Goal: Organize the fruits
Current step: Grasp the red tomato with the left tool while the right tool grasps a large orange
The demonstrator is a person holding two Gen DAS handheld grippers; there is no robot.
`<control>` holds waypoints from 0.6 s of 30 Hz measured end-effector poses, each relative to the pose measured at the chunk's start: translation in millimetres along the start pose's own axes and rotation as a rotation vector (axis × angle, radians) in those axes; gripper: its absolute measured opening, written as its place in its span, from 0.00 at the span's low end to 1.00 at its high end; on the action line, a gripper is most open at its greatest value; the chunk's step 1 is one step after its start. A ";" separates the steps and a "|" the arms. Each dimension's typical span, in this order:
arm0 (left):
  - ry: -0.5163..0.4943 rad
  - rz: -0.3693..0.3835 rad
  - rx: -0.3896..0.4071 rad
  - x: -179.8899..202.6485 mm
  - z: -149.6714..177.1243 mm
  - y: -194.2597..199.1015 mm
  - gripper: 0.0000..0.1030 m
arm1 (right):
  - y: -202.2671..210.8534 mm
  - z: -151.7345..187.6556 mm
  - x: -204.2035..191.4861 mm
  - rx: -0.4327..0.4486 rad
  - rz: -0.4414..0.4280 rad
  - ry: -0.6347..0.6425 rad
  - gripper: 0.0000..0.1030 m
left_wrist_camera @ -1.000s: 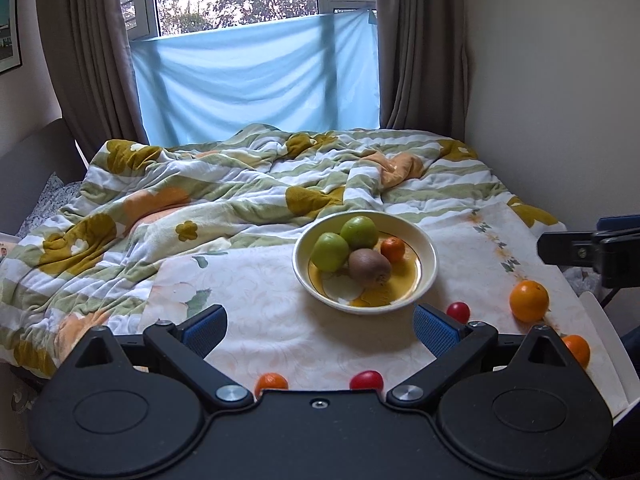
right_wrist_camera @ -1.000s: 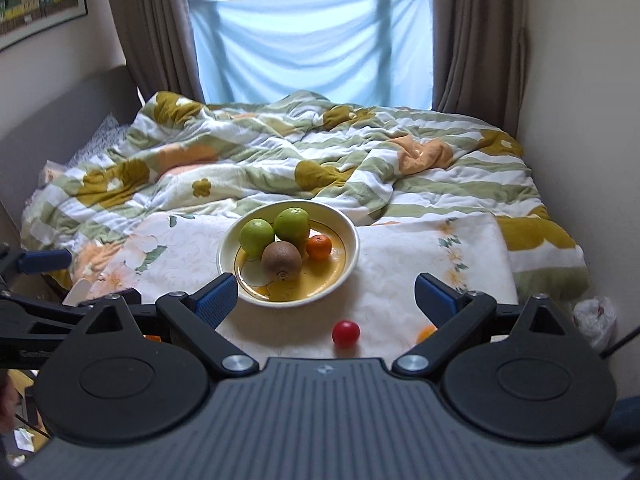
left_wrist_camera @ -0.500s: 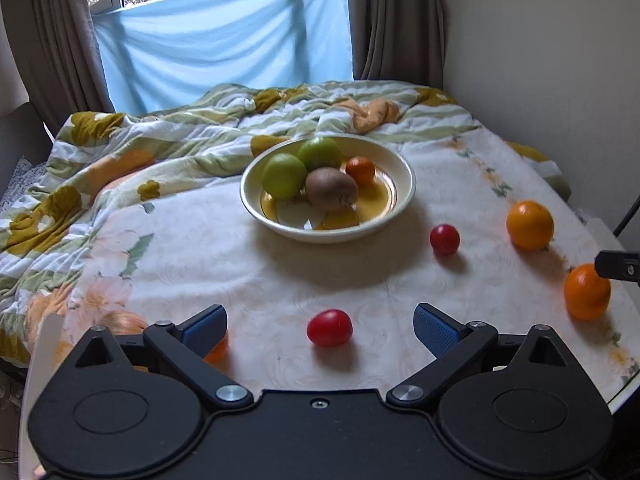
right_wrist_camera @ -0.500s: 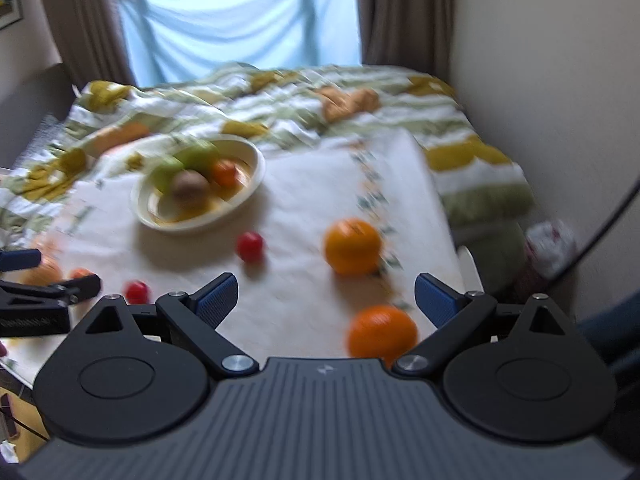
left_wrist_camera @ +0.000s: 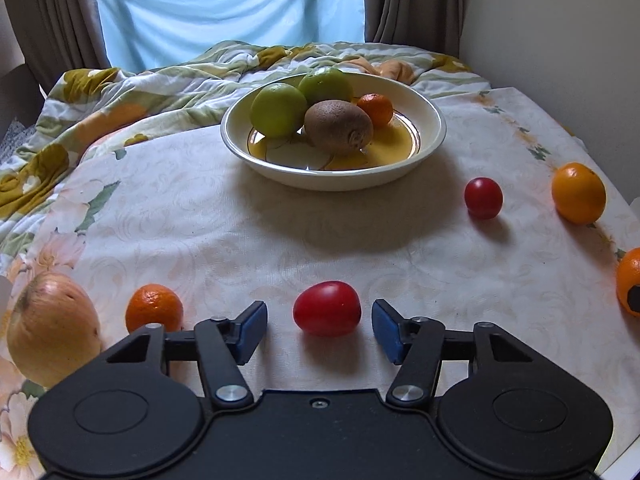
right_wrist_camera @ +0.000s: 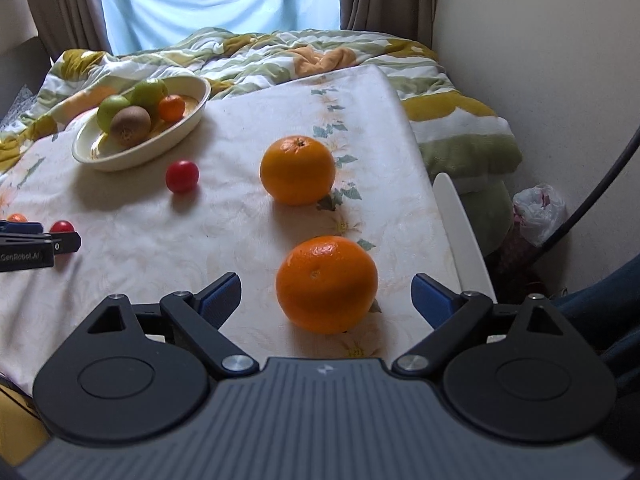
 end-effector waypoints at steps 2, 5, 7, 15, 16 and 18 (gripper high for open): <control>0.003 0.000 0.004 -0.2 0.0 0.3 0.55 | -3.5 -0.8 -2.4 -0.002 -0.005 0.011 1.00; 0.005 0.016 0.011 2.1 -1.2 0.8 0.38 | -8.1 -2.6 -4.5 -0.002 -0.008 0.023 1.00; 0.000 0.012 0.010 3.8 -1.2 1.2 0.38 | -10.3 -3.5 -4.3 -0.005 -0.016 0.021 0.97; 0.009 0.033 0.001 8.0 4.5 7.0 0.38 | -16.6 -4.5 -4.9 -0.028 -0.030 0.035 0.84; 0.010 0.035 -0.001 8.7 5.5 7.9 0.38 | -17.4 -4.6 -4.4 -0.030 -0.031 0.036 0.84; 0.012 0.037 -0.005 9.7 6.9 9.5 0.38 | -19.2 -4.9 -2.8 -0.037 -0.031 0.035 0.81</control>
Point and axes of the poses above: each gripper's, at about its wrist camera, not at the fingertips, and y roughly against the way its jaws point, x to its right, z to its underside, the point moved 4 cm from there along -y, roughly the way its jaws point, and after that the axes turned 1 degree about -x, right-handed, at the moved point
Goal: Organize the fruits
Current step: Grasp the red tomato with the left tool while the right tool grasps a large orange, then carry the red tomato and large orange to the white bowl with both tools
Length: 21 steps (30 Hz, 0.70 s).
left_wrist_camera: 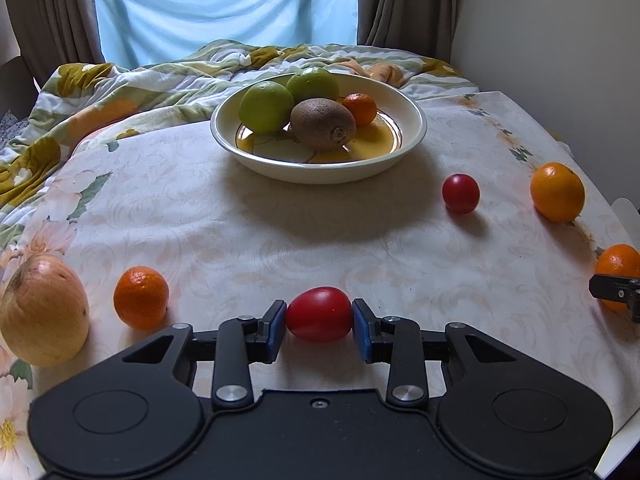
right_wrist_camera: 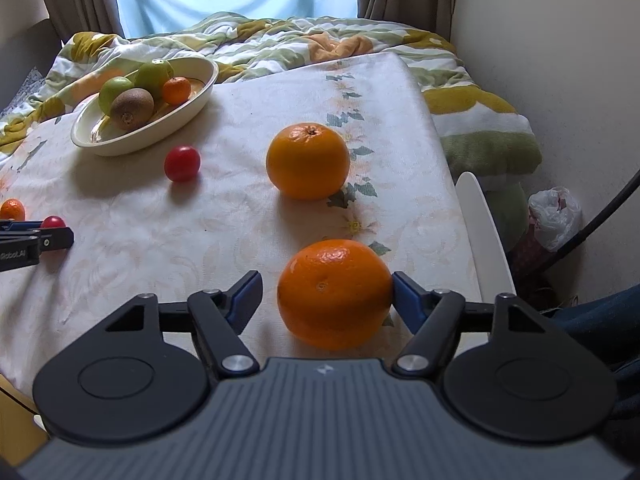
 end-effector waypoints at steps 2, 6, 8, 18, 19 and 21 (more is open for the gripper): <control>0.002 -0.002 -0.003 1.0 1.2 1.2 0.38 | -0.7 -0.7 0.7 -0.005 0.000 0.003 0.80; 0.013 -0.004 -0.005 1.4 3.0 3.3 0.38 | -2.9 -1.7 2.5 -0.005 0.000 0.012 0.79; 0.020 -0.003 -0.005 1.7 2.8 3.9 0.38 | -4.4 -2.3 4.8 -0.007 -0.004 0.014 0.77; 0.046 0.009 0.023 3.6 -5.2 22.7 0.38 | -5.5 -7.3 3.4 -0.029 -0.034 0.043 0.73; 0.050 0.009 0.027 3.4 -6.4 25.3 0.38 | -4.3 -7.7 3.6 -0.029 -0.037 0.041 0.73; 0.057 0.009 0.035 3.4 -9.2 31.3 0.38 | -0.8 -9.1 3.3 -0.026 -0.040 0.044 0.73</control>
Point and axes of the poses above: each gripper's, at about its wrist camera, not at the fingertips, and y roughly against the way its jaws point, x to its right, z to its underside, the point moved 4 cm from there along -y, roughly the way its jaws point, and after that the axes turned 1 degree about -x, right-handed, at the moved point
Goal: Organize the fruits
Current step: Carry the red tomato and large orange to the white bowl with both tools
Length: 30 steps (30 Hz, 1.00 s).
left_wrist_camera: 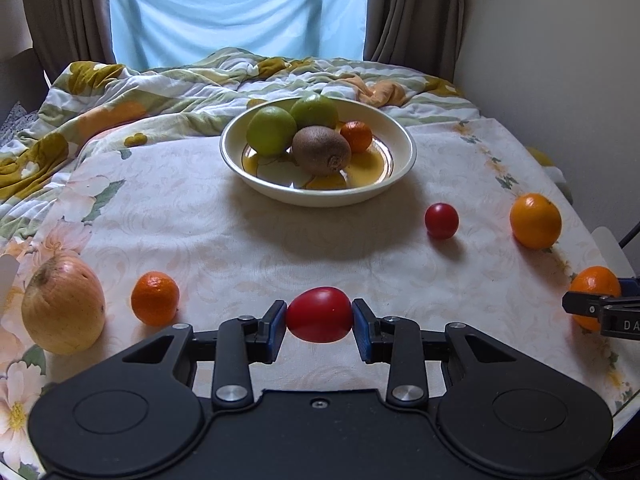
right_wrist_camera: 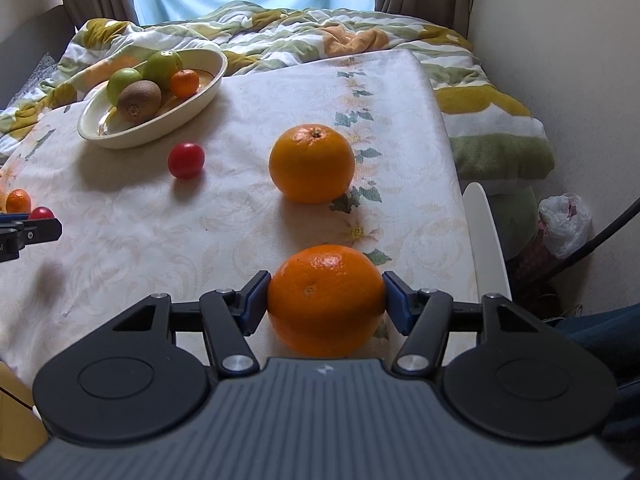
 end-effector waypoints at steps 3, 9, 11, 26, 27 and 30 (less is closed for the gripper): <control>0.006 -0.002 0.012 0.7 -4.7 8.9 0.38 | 6.2 -3.0 -0.9 0.006 -0.010 -0.001 0.73; 0.020 -0.004 0.040 -1.1 -18.3 25.2 0.38 | 19.5 -12.8 -7.3 0.021 -0.033 0.017 0.73; 0.021 -0.012 0.052 -2.0 -24.2 29.3 0.38 | 24.1 -17.4 -9.5 0.028 -0.043 0.020 0.73; 0.030 0.009 0.122 -27.7 -89.9 25.0 0.38 | 41.3 -93.3 -45.5 0.117 -0.103 0.044 0.73; 0.027 0.010 0.122 -30.0 -95.4 22.0 0.38 | 40.1 -99.5 -48.8 0.121 -0.106 0.046 0.73; 0.025 0.017 0.115 -37.4 -111.5 10.0 0.38 | 34.6 -116.4 -57.7 0.129 -0.107 0.052 0.73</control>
Point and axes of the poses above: each gripper's, at about its wrist camera, not at the fingertips, and y roughly against the way its jaws point, x to its right, z to its underside, the point moved 4 cm from there along -y, roughly the way its jaws point, and after that the axes turned 1 degree about -x, right-handed, at the moved point
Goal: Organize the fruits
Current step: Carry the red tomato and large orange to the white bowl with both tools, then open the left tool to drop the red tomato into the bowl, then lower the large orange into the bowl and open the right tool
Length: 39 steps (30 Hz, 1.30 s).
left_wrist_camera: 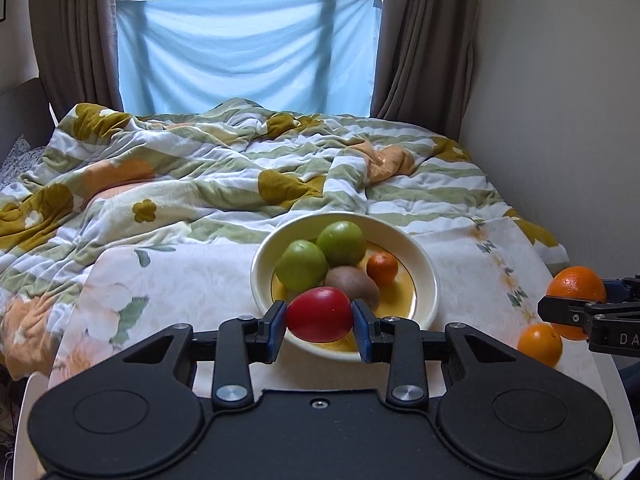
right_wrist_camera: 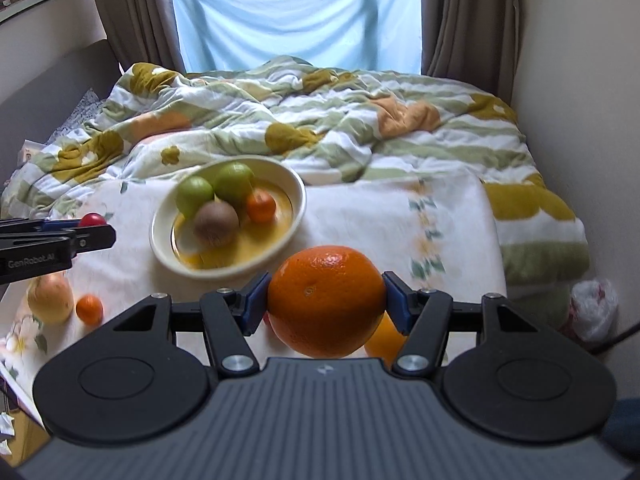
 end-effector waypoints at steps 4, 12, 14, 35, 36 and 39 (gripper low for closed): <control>-0.007 0.007 -0.006 -9.2 -16.7 -18.2 0.38 | -16.0 -19.6 -7.4 0.002 -0.002 -0.007 0.73; -0.030 0.038 -0.027 -20.7 -46.3 -59.8 0.38 | -48.6 -47.9 -16.0 -0.006 0.007 -0.025 0.73; -0.034 0.046 -0.036 -22.6 -53.4 -70.7 0.38 | -55.2 -54.0 -17.4 -0.010 0.009 -0.031 0.73; -0.033 0.095 -0.144 -32.9 -79.7 -150.7 0.69 | -124.2 -88.8 -20.1 -0.067 0.010 -0.080 0.73; -0.033 0.090 -0.131 -33.9 -80.7 -147.8 0.80 | -125.9 -90.0 -20.4 -0.070 0.009 -0.080 0.73; -0.042 0.067 -0.079 -36.8 -86.9 -136.0 0.95 | -128.0 -92.0 -20.5 -0.074 0.002 -0.081 0.73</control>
Point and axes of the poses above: each gripper's, at about its wrist camera, not at the fingertips, and y roughly against the way its jaws point, x to its right, z to its underside, the point moved 4 cm from there along -y, roughly the way its jaws point, and after that the axes turned 1 degree about -x, right-handed, at the moved point
